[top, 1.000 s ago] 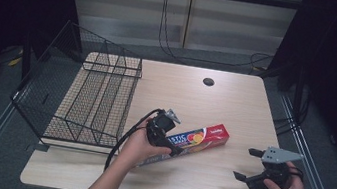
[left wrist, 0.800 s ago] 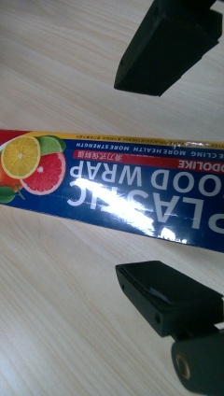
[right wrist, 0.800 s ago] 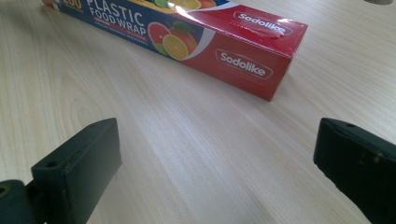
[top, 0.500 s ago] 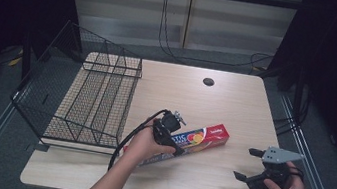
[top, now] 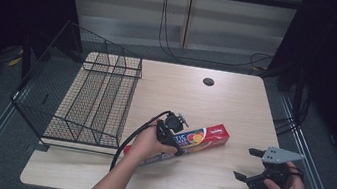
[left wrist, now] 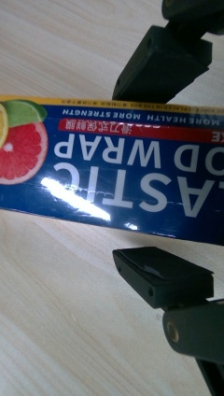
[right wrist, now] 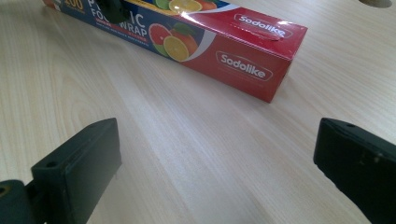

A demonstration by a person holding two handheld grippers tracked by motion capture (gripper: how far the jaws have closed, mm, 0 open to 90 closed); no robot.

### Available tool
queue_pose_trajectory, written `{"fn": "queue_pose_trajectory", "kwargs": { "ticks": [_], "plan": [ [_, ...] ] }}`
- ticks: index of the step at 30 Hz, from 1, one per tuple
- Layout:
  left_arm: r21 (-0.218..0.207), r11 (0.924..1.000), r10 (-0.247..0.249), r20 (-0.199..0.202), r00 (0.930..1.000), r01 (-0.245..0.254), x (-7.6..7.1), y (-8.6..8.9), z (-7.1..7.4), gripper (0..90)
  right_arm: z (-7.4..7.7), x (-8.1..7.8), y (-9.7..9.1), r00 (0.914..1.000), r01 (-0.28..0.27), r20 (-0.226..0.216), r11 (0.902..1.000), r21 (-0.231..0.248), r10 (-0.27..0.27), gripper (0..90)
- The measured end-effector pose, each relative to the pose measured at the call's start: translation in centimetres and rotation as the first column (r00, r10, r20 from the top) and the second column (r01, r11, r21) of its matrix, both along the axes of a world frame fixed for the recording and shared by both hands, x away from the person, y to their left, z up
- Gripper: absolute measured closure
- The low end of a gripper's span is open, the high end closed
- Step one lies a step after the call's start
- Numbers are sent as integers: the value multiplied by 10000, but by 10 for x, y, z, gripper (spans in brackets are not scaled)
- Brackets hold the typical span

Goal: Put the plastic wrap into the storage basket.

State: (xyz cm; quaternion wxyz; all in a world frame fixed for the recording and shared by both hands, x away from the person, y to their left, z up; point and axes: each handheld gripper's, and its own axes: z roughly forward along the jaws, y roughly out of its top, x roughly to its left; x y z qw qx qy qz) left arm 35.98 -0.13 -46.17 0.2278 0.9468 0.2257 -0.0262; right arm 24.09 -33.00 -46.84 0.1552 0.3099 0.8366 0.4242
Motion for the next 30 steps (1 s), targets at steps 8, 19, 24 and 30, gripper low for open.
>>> {"fn": "queue_pose_trajectory", "kwargs": {
  "ticks": [8, 19, 24, 30],
  "plan": [
    [425, 9985, -323, -243, 9992, 333, 4, -3, -4, 302, 0, 0, 0, 10000, 16, 53, 10000, 0, -16, 5],
    [1118, 9904, -802, -149, 9967, 814, 2, -15, -4, 379, 0, 0, 0, 10000, -10, 77, 10000, -26, 10, 4],
    [1233, 9882, -922, 18, 9957, 913, 1, -16, -3, 408, 1, 0, 0, 10000, -6, 87, 10000, -8, 6, 4],
    [969, 9927, -690, -300, 9972, 716, 0, -16, -2, 418, 1, 0, 0, 10000, -6, 97, 10000, -30, 6, 5]
  ]
}}
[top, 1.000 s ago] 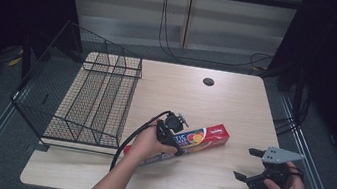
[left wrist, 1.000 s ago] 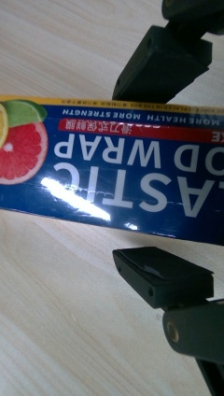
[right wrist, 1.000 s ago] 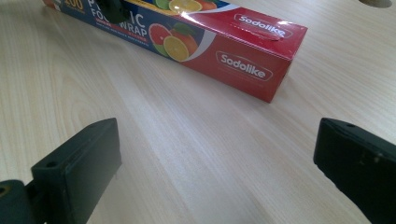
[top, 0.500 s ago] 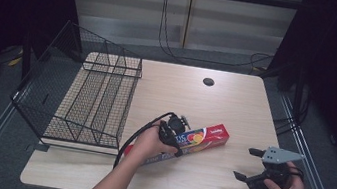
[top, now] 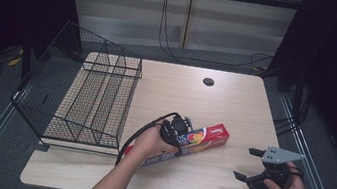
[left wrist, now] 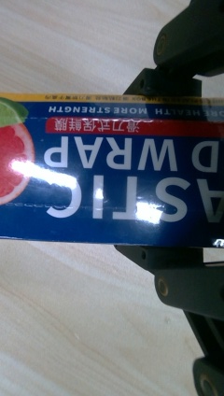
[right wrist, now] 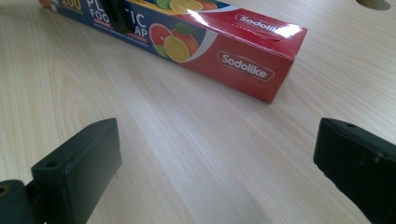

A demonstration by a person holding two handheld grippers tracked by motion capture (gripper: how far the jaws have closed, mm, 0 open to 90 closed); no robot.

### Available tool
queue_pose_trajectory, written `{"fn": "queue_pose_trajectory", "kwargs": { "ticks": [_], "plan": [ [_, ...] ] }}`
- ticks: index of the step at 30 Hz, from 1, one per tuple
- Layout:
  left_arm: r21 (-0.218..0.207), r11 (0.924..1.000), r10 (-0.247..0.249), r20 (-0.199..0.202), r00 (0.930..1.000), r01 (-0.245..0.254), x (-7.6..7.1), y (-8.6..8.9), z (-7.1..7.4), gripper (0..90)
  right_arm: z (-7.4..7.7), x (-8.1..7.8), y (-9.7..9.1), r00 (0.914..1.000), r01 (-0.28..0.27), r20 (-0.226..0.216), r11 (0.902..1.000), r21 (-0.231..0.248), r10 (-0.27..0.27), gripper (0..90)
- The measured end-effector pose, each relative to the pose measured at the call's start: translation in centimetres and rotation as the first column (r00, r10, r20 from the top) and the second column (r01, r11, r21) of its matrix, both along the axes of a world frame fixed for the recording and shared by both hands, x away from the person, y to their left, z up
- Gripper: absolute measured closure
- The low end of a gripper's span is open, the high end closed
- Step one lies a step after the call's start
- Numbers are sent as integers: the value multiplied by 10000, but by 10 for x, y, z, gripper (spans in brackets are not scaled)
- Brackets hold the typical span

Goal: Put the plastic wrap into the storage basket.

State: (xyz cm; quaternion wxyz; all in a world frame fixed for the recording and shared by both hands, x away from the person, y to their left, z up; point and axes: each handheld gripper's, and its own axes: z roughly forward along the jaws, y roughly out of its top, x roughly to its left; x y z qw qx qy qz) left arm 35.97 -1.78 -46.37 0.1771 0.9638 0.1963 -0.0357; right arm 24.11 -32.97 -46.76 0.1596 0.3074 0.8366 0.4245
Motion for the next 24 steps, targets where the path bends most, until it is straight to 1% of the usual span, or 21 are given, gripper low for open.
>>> {"fn": "queue_pose_trajectory", "kwargs": {
  "ticks": [1, 2, 4, 5, 6, 8, 9, 11, 14, 15, 16, 17, 18, 19, 20, 21, 22, 23, 24],
  "plan": [
    [-26, 10000, 71, -270, 9996, -72, 0, 0, 1, 419, 0, 0, 0, 10000, -9, -8, 10000, 2, 9, 4],
    [9, 10000, 23, -296, 9996, -23, 0, 0, 2, 419, 0, 0, 0, 10000, 0, 2, 10000, 2, 0, 4],
    [-18, 9999, 121, -276, 9995, -121, -2, -1, 2, 419, 0, 0, 0, 10000, 0, -2, 10000, 8, 0, 4],
    [23, 9999, 134, -349, 9993, -133, -1, -2, 5, 420, 0, 1, -1, 10000, 4, -3, 10000, 10, -4, 4],
    [-9, 9997, 245, -491, 9985, -245, -1, -2, 6, 420, 0, 1, -1, 10000, 20, 17, 10000, -1, -20, 4],
    [14, 9996, 277, -499, 9984, -277, -1, -2, 7, 421, 0, 1, 0, 10000, 10, 20, 10000, -7, -10, 4],
    [124, 9995, 314, -561, 9979, -307, 0, -2, 9, 421, 0, 0, 0, 10000, 5, 21, 10000, 5, -5, 4],
    [177, 9995, 253, -507, 9984, -244, 1, -2, 12, 421, 0, 0, 0, 10000, 24, 23, 10000, 12, -24, 4],
    [136, 9987, 500, -614, 9969, -492, 2, 1, 20, 421, 0, 0, 0, 10000, 14, 28, 10000, 10, -14, 4],
    [32, 9993, 383, -574, 9976, -381, 3, 2, 21, 421, 0, 0, 0, 10000, 11, 28, 10000, 16, -11, 4],
    [13, 9985, 541, -689, 9962, -542, 3, 3, 23, 421, 0, 0, 0, 10000, 22, 25, 10000, 21, -22, 4],
    [13, 9985, 541, -689, 9962, -542, 3, 3, 23, 420, 0, 0, 0, 10000, 22, 25, 10000, 21, -22, 4],
    [-91, 9974, 704, -758, 9946, -713, 3, 4, 24, 420, 0, 1, 0, 10000, 3, 31, 10000, 19, -3, 4],
    [36, 9980, 634, -715, 9954, -633, 5, 6, 27, 420, 0, 1, 0, 10000, -21, 0, 10000, -5, 21, 4],
    [36, 9980, 634, -715, 9954, -633, 5, 6, 27, 420, 0, 1, 0, 10000, -52, -3, 10000, -16, 52, 4],
    [142, 9977, 669, -686, 9954, -661, 4, 7, 29, 421, 0, 0, 0, 10000, -51, -2, 10000, -3, 51, 4],
    [113, 9964, 841, -782, 9934, -834, 4, 8, 31, 420, 0, 0, 0, 10000, -32, -2, 10000, 31, 32, 4],
    [90, 9968, 805, -755, 9939, -800, 4, 9, 33, 420, 0, 0, 1, 10000, -20, 16, 10000, 5, 20, 4],
    [95, 9962, 870, -745, 9934, -865, 4, 10, 35, 420, 0, 0, 1, 10000, -54, 13, 10000, -26, 55, 4]
  ]
}}
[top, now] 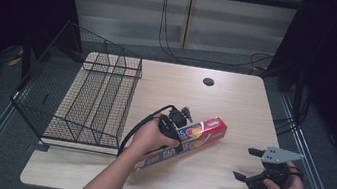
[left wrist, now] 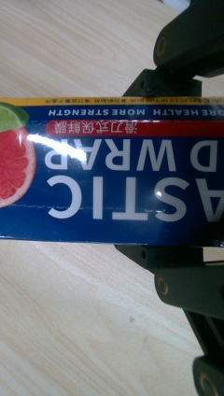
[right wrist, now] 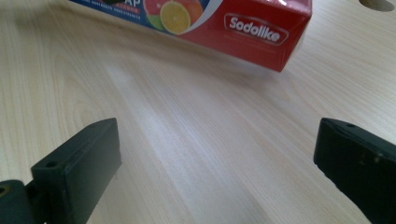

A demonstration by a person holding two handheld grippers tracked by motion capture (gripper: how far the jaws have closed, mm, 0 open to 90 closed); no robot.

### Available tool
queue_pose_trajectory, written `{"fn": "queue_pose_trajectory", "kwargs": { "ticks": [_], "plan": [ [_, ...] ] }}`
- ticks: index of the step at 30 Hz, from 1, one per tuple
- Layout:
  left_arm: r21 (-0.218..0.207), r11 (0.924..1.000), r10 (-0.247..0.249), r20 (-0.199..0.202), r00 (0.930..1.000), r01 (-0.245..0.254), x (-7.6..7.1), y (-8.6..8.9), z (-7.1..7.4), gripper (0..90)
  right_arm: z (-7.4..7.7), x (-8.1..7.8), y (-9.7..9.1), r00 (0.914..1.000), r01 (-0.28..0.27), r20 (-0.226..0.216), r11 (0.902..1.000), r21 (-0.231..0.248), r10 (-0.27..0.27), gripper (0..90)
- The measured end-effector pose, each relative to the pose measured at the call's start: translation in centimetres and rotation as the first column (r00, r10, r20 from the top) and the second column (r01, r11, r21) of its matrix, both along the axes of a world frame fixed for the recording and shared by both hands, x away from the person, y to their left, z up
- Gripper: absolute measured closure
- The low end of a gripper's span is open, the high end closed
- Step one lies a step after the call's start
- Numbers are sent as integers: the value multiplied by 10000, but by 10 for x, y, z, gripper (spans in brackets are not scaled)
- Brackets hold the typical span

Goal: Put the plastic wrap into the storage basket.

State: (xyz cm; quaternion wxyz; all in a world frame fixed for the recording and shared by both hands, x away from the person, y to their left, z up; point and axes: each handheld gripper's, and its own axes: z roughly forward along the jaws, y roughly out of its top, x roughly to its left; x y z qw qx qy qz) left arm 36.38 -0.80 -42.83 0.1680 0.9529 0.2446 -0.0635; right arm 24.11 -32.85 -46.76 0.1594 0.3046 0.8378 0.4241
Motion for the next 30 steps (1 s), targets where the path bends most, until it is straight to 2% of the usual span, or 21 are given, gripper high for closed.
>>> {"fn": "queue_pose_trajectory", "kwargs": {
  "ticks": [2, 3, 9, 10, 13, 14, 20, 22, 23, 24, 26, 30],
  "plan": [
    [11, 9999, 170, -56, 9998, -170, 0, 2, 5, 420, 0, 0, 0, 10000, -4, 6, 10000, 1, 4, 4],
    [0, 10000, 51, 86, 10000, -51, 1, 3, 6, 420, 0, 0, 0, 10000, -17, 0, 10000, 13, 17, 4],
    [51, 9997, 257, 121, 9996, -257, 2, 9, 17, 419, 0, 1, 1, 10000, -16, -24, 10000, 9, 16, 4],
    [-8, 9985, 550, 120, 9984, -550, 1, 11, 21, 420, 0, 1, 1, 10000, 2, 11, 10000, 30, -2, 4],
    [79, 9990, 441, 223, 9988, -443, 2, 13, 25, 419, 0, 1, 1, 10000, -50, -37, 9999, 129, 51, 4],
    [170, 9986, 506, 251, 9984, -510, 2, 15, 29, 419, 0, 2, 1, 10000, -26, -25, 9999, 109, 27, 4],
    [-59, 9974, 719, 265, 9971, -718, 2, 20, 35, 418, 0, 5, 2, 10000, -52, -2, 9999, 100, 52, 4],
    [20, 9969, 788, 269, 9965, -788, 2, 22, 37, 419, 1, 6, 3, 9999, -158, -25, 9997, 166, 158, 4],
    [189, 9973, 702, 308, 9971, -708, 2, 24, 40, 418, 1, 6, 3, 9999, -110, -30, 9998, 174, 111, 4],
    [103, 9962, 856, 322, 9958, -859, 2, 24, 41, 418, 1, 7, 3, 9999, -117, -27, 9998, 155, 117, 4],
    [143, 9968, 779, 281, 9966, -783, 3, 26, 43, 418, 1, 7, 3, 10000, -98, -18, 9998, 158, 98, 4],
    [148, 9950, 986, 348, 9945, -991, 2, 30, 51, 418, 1, 7, 4, 9999, -111, 5, 9998, 186, 111, 4]
  ]
}}
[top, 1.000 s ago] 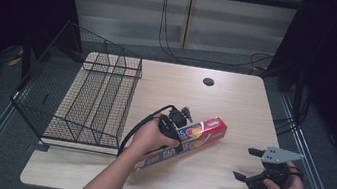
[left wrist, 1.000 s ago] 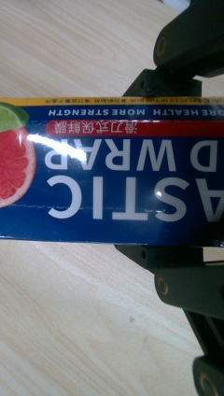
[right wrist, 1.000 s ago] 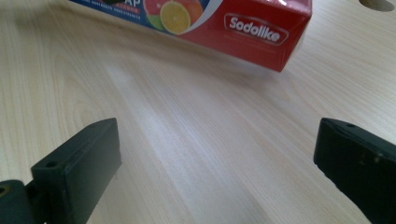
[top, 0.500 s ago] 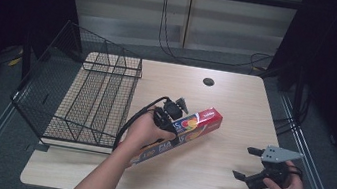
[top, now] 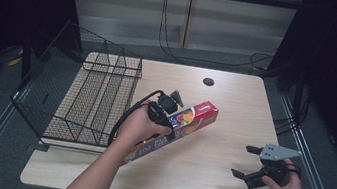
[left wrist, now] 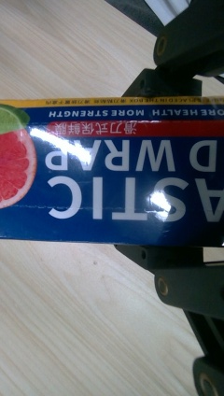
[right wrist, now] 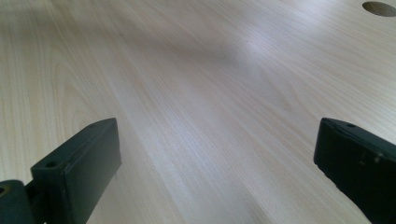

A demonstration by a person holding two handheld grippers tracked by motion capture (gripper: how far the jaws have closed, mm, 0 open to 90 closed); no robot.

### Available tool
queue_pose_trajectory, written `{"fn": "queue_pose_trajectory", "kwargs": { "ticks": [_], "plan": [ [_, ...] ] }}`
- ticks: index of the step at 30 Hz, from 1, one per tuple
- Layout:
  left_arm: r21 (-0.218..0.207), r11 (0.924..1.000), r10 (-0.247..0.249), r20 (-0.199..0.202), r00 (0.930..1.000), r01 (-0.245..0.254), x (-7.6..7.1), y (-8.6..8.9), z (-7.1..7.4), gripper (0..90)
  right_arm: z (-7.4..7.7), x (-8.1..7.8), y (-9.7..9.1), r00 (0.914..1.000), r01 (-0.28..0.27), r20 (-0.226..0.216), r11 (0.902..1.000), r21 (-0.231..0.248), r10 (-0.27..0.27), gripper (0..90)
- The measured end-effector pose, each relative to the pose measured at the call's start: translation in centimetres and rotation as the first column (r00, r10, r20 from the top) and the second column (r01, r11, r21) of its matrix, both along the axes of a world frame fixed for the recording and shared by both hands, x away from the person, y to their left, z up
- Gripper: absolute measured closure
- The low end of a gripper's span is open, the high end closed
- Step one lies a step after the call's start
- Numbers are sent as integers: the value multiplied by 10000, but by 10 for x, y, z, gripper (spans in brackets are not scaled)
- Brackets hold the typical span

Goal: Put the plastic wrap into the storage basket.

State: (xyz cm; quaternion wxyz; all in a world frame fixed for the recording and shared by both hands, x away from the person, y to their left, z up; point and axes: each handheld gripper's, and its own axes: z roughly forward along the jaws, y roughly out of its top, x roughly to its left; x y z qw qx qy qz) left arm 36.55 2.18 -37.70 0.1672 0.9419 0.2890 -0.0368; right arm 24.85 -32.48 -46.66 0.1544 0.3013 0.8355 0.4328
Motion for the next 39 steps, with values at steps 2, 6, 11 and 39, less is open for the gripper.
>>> {"fn": "queue_pose_trajectory", "kwargs": {
  "ticks": [2, 6, 11, 39],
  "plan": [
    [-65, 10000, 75, 41, 10000, -75, 0, 1, 3, 418, 0, 0, 0, 10000, 28, 10, 10000, -2, -28, 4],
    [-104, 9998, 172, 60, 9998, -172, 2, 6, 12, 418, 0, 0, 0, 10000, 40, 1, 10000, -4, -40, 4],
    [-217, 9991, 377, 98, 9992, -375, 1, 11, 19, 418, 0, 0, 0, 10000, 3, -40, 10000, 19, -3, 4],
    [-28, 9891, 1471, 350, 9885, -1471, 4, 44, 59, 419, 0, 0, 0, 10000, 90, 38, 10000, 21, -90, 4]
  ]
}}
